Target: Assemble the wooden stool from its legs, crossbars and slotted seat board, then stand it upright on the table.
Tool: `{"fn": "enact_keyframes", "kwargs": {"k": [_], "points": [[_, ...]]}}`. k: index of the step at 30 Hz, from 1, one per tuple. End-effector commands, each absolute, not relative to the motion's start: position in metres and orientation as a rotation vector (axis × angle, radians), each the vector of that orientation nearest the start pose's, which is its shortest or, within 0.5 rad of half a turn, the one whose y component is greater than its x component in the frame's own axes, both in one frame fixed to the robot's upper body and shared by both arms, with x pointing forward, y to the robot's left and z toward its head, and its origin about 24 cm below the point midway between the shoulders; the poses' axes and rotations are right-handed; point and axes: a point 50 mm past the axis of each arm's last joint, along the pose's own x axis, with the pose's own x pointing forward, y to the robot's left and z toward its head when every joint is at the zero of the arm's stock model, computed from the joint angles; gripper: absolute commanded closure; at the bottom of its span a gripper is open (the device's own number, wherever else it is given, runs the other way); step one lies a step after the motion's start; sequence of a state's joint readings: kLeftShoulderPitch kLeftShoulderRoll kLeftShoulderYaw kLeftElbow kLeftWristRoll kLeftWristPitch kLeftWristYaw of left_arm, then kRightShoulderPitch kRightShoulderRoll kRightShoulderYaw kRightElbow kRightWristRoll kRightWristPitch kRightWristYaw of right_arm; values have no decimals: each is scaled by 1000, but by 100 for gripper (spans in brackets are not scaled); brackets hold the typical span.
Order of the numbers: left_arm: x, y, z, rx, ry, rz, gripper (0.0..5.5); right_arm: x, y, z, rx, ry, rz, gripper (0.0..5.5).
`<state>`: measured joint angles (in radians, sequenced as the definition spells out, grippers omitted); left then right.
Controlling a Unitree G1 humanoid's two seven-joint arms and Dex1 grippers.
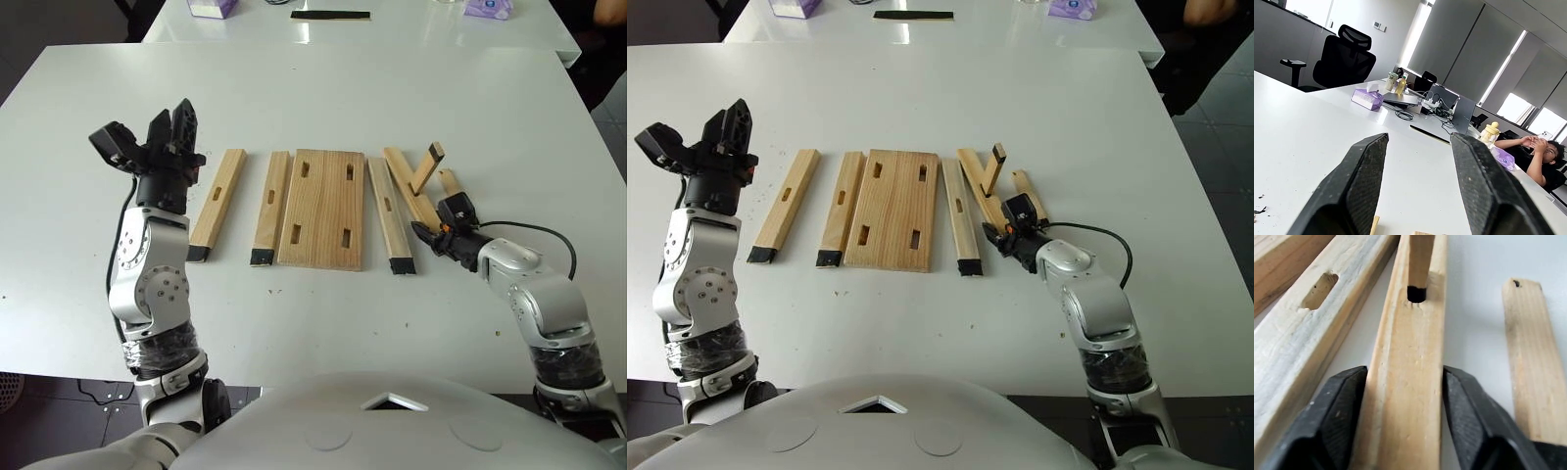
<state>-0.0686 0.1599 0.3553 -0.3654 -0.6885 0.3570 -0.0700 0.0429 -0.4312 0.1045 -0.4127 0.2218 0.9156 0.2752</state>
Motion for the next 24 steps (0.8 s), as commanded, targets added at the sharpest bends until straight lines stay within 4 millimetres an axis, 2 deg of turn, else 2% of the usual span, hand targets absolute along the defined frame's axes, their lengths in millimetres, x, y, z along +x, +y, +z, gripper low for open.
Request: {"fn": "enact_keyframes", "kwargs": {"k": [1,7,11,14,16,19,22,24], "points": [[249,226,131,-443,-197,-17,314,211,-182,36,-152,684,308,344],[251,228,139,-467,-212,-42,314,226,-178,54,-18,549,268,344],[254,230,148,-576,-223,-137,314,263,-173,92,267,371,323,344],[258,218,164,-647,-242,-333,314,288,-164,123,442,260,503,344],[261,209,177,-705,-268,-450,314,295,-159,139,505,217,652,344],[267,194,197,-819,-288,-638,287,292,-157,160,572,162,880,344],[264,174,212,-852,-266,-825,242,282,-157,183,626,105,1101,344],[259,165,218,-851,-245,-933,238,274,-157,193,612,108,1219,344]]}}
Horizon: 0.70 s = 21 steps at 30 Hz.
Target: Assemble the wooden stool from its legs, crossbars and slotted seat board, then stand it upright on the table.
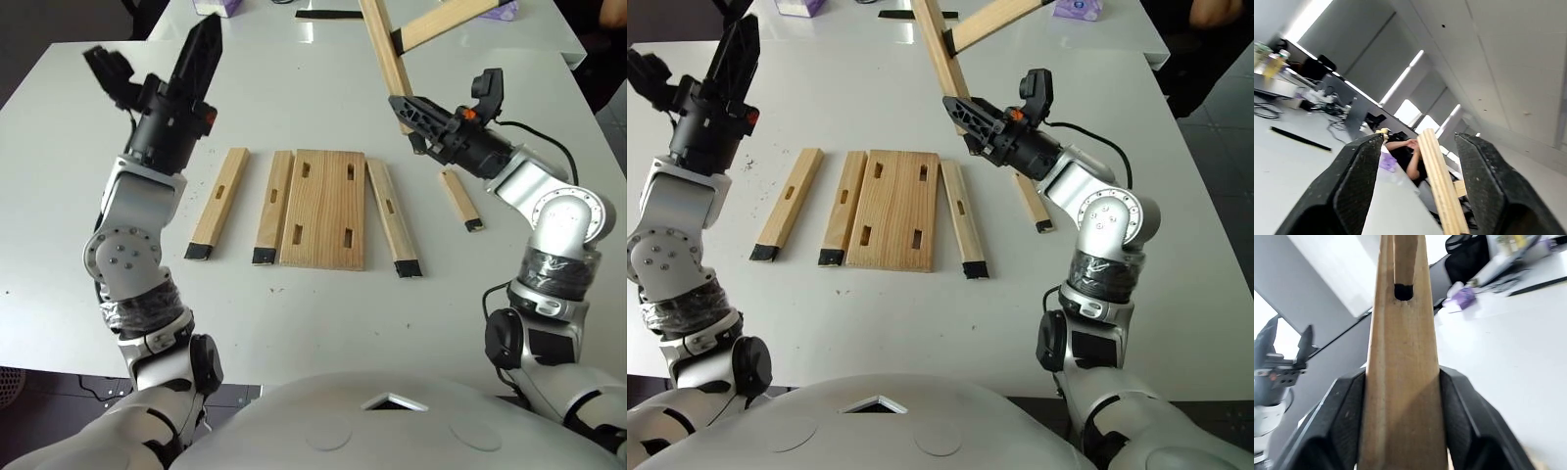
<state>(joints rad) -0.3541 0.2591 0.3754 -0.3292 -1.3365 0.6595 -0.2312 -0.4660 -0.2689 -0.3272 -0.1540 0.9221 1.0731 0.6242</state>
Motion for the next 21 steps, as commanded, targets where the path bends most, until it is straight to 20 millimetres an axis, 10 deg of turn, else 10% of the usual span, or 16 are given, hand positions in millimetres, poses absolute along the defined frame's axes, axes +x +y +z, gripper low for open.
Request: {"fn": "enact_keyframes", "kwargs": {"k": [1,21], "points": [[258,163,220,-845,-235,-972,238,272,-157,196,598,116,1253,344],[242,148,233,-703,-78,-1297,238,238,-148,184,474,220,1521,344]]}}
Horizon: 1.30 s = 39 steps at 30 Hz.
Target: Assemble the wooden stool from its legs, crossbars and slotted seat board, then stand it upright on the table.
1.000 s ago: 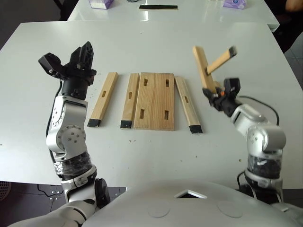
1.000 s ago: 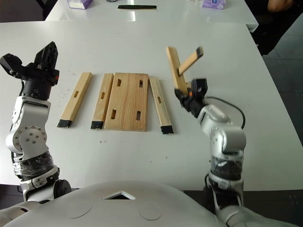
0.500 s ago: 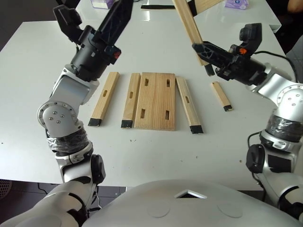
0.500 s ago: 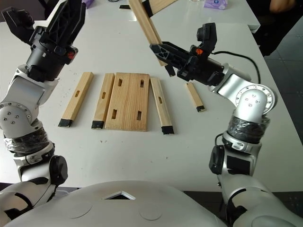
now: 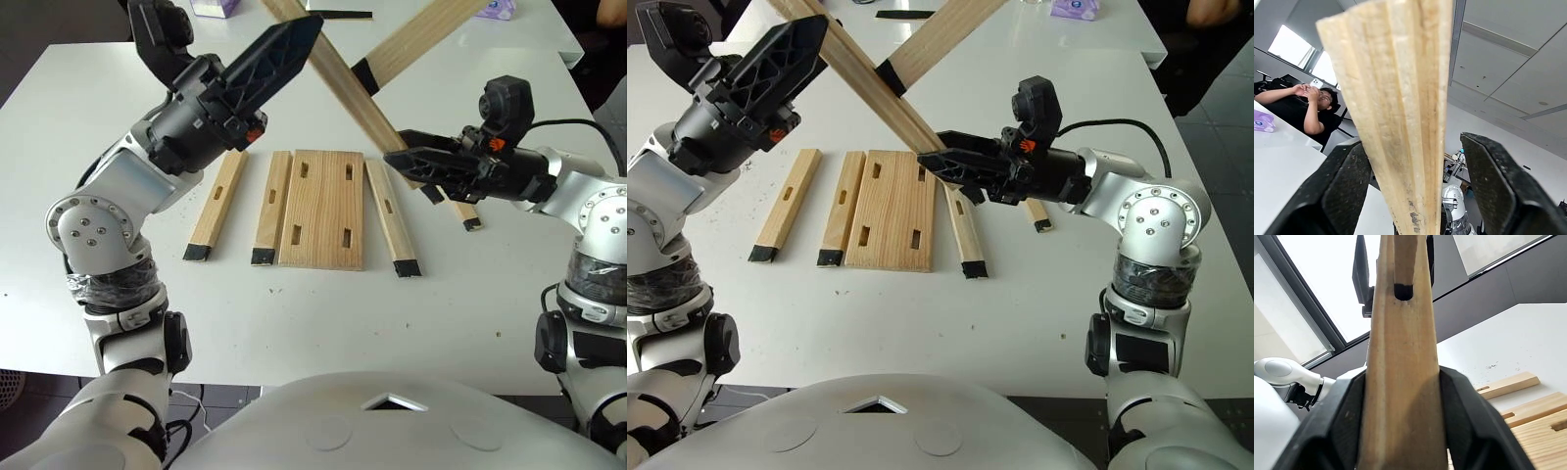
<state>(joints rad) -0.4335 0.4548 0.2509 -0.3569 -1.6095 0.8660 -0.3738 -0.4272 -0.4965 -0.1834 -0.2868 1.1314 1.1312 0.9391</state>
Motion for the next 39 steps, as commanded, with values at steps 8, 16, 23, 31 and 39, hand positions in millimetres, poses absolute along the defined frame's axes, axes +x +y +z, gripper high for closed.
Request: {"fn": "enact_keyframes", "kwargs": {"k": [8,16,23,31,39], "points": [[242,148,228,-691,-42,-1341,264,235,-143,179,495,208,1524,344],[238,146,226,-691,-31,-1380,345,232,-142,179,490,206,1542,344],[239,148,224,-693,-61,-1347,345,237,-138,178,486,177,1503,344],[255,167,231,-577,-195,-1196,345,253,-144,161,403,159,1308,232],[261,196,226,-326,-169,-1166,345,264,-162,145,327,154,1146,230]]}}
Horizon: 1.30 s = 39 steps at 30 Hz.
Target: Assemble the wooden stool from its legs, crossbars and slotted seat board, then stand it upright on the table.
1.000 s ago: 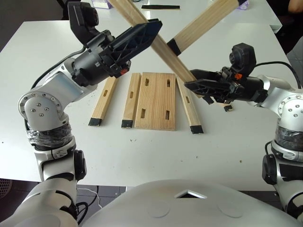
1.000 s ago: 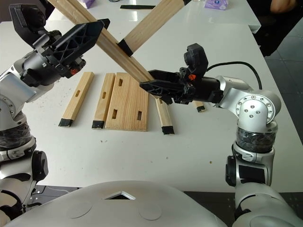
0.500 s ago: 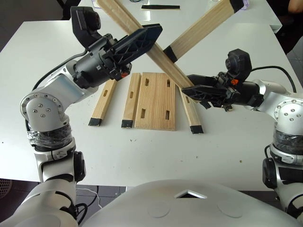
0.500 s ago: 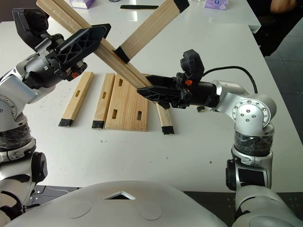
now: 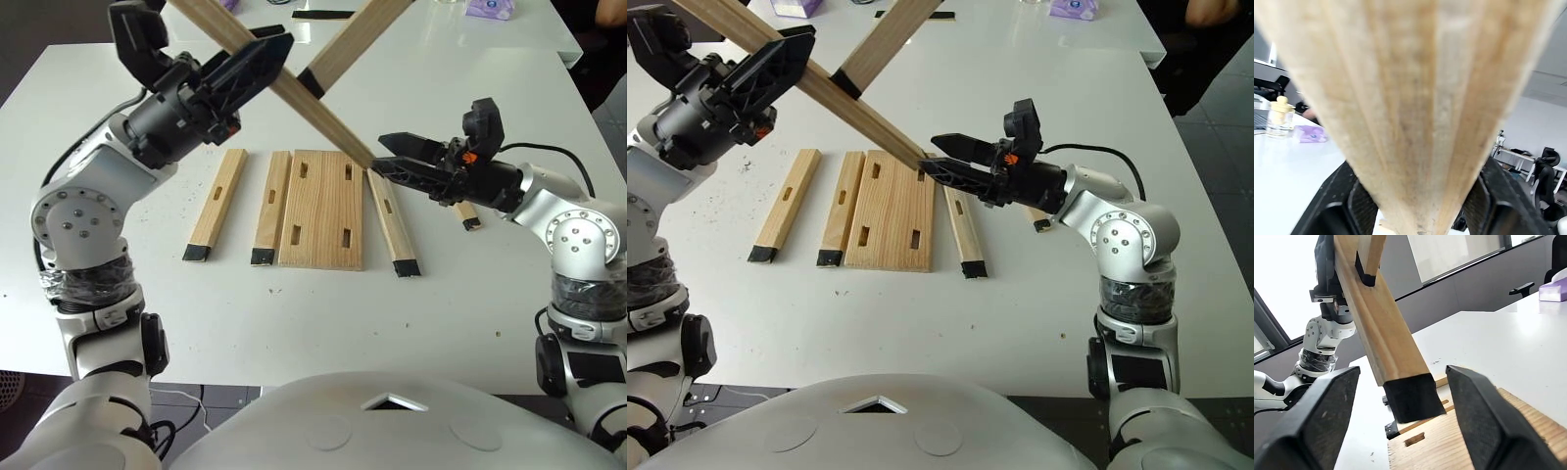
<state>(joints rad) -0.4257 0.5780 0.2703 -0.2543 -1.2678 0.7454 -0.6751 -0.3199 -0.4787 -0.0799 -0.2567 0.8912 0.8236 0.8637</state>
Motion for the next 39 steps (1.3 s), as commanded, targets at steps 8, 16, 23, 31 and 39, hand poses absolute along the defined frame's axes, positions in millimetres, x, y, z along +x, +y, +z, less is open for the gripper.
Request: {"fn": "enact_keyframes", "kwargs": {"k": [8,16,23,31,39], "points": [[250,223,210,49,-15,-1264,345,284,-181,131,226,160,1003,230],[245,221,195,121,35,-1358,345,291,-181,122,187,187,1013,230],[240,218,183,110,71,-1395,345,291,-182,120,173,202,1019,230],[245,214,170,112,83,-1382,345,295,-180,120,167,206,1037,230],[256,218,161,163,119,-1380,345,296,-176,119,173,206,1043,230]]}}
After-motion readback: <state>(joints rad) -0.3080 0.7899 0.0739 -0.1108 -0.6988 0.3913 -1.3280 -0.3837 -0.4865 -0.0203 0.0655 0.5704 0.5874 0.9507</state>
